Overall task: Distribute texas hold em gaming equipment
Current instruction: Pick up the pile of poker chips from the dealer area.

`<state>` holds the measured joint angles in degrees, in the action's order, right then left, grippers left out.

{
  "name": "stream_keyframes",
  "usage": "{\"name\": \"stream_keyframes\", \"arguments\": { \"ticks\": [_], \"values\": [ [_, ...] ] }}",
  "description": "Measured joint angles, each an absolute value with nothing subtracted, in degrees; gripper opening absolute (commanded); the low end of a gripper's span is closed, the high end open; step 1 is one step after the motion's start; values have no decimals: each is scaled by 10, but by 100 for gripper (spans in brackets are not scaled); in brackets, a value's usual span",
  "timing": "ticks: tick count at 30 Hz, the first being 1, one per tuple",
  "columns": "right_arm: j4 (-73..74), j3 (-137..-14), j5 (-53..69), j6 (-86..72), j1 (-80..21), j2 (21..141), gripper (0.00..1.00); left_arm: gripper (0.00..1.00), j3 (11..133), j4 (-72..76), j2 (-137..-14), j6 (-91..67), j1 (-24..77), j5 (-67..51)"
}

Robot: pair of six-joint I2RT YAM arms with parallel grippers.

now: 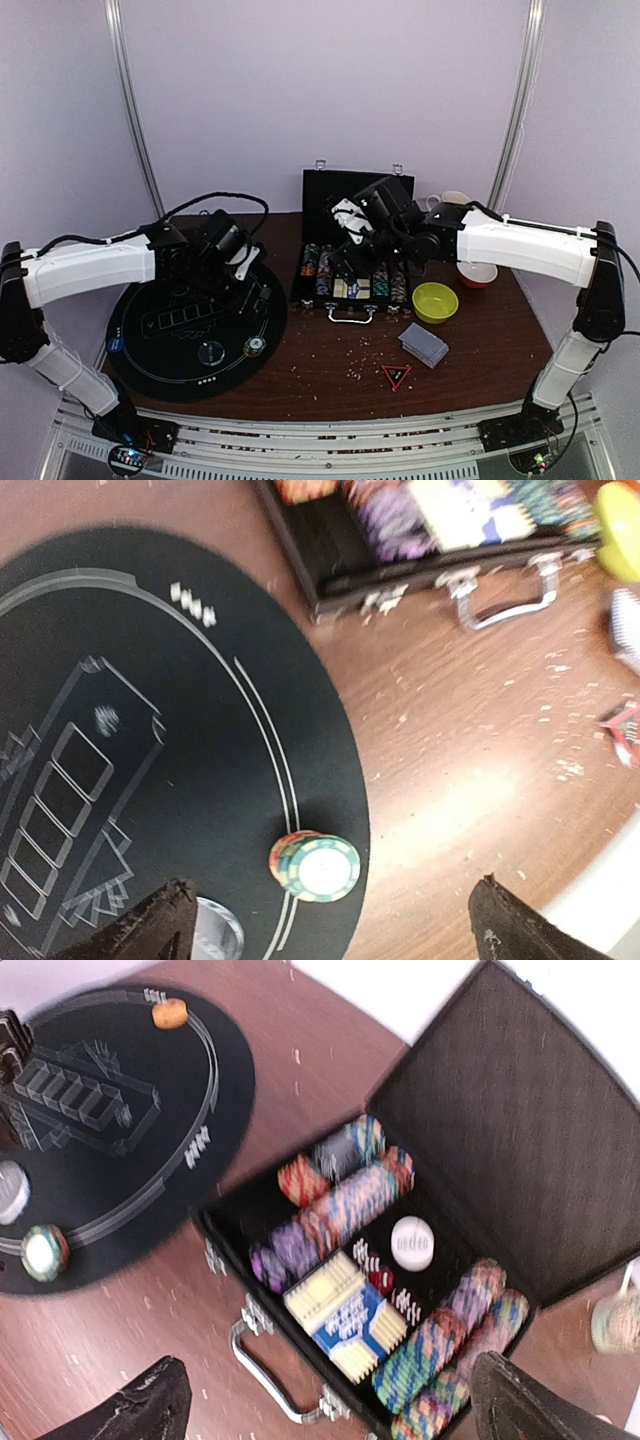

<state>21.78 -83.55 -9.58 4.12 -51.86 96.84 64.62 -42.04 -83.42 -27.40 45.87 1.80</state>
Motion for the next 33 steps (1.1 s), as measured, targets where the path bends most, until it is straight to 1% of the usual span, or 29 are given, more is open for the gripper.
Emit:
{"name": "stream_keyframes", "arguments": {
  "ticks": [3, 7, 15, 18, 24, 27, 33],
  "values": [
    [217, -782, -120, 28, -524, 952, 100, 98, 649, -421, -877, -322, 488, 56],
    [213, -732, -131, 26, -530, 933, 100, 98, 649, -420, -911, -371, 492, 91],
    [191, -676, -152, 32, -530, 884, 100, 98, 631, -387, -957, -419, 500, 94],
    [182, -665, -153, 35, -530, 876, 100, 96, 611, -378, -962, -431, 501, 94],
    [175, -644, -157, 46, -530, 874, 100, 81, 592, -356, -982, -445, 501, 82],
    [171, -635, -158, 48, -530, 871, 100, 72, 584, -343, -987, -449, 501, 74],
    [168, -621, -159, 56, -530, 858, 100, 60, 572, -334, -988, -454, 501, 66]
  ]
}}
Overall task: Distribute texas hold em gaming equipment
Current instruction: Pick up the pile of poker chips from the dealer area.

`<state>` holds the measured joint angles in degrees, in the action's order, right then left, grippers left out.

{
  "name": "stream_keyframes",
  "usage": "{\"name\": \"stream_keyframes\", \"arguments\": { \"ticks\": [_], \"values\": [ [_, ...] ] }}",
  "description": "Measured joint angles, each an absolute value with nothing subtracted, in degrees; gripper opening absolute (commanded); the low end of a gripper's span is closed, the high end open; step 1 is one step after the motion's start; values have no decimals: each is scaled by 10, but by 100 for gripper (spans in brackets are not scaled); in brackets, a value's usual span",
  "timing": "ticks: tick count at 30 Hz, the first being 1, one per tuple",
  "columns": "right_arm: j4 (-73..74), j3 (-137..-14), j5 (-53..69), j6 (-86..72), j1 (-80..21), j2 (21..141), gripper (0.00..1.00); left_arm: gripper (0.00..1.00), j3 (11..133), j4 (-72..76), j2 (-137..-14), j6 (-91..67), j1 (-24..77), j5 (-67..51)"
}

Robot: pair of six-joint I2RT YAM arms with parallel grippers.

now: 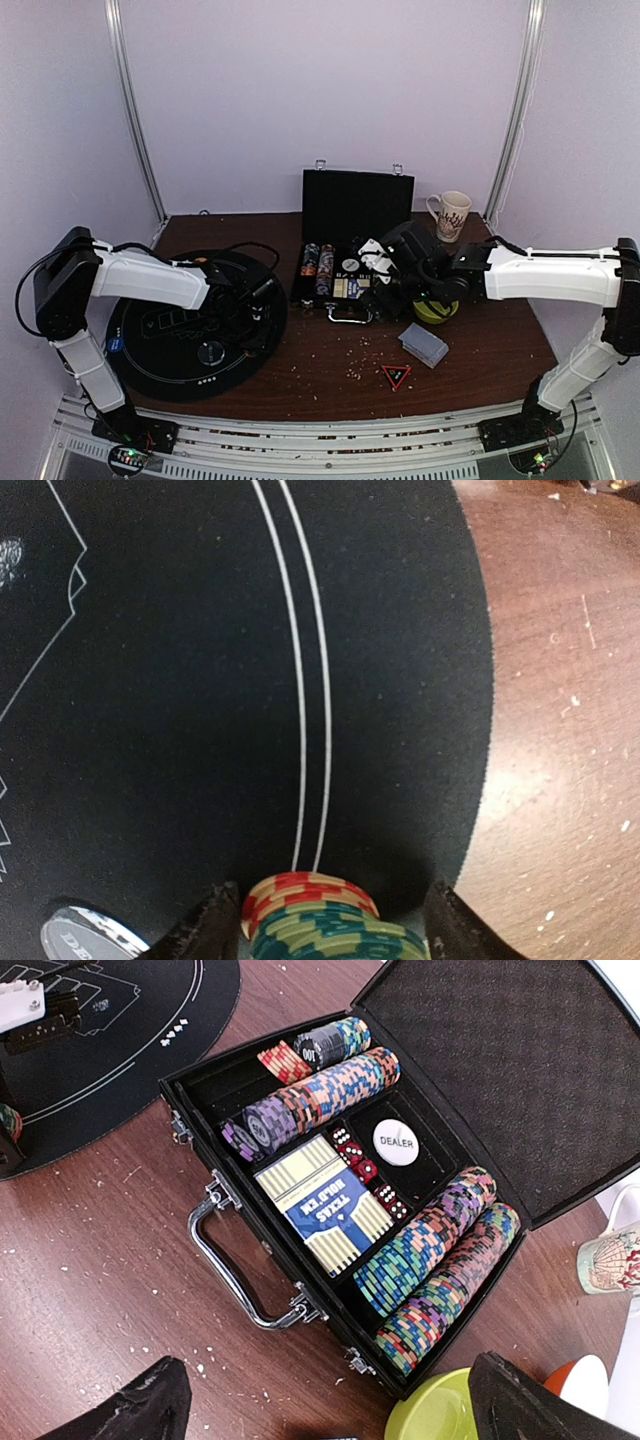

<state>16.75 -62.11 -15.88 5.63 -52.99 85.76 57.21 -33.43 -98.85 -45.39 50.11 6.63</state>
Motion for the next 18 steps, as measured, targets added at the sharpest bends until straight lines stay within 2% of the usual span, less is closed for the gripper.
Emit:
{"name": "stream_keyframes", "arguments": {
  "ticks": [8, 18],
  "values": [
    [157, -613, -159, 60, -530, 846, 100, 47, 567, -333, -988, -455, 501, 72],
    [152, -606, -159, 63, -530, 846, 100, 56, 565, -330, -988, -443, 501, 67]
  ]
}}
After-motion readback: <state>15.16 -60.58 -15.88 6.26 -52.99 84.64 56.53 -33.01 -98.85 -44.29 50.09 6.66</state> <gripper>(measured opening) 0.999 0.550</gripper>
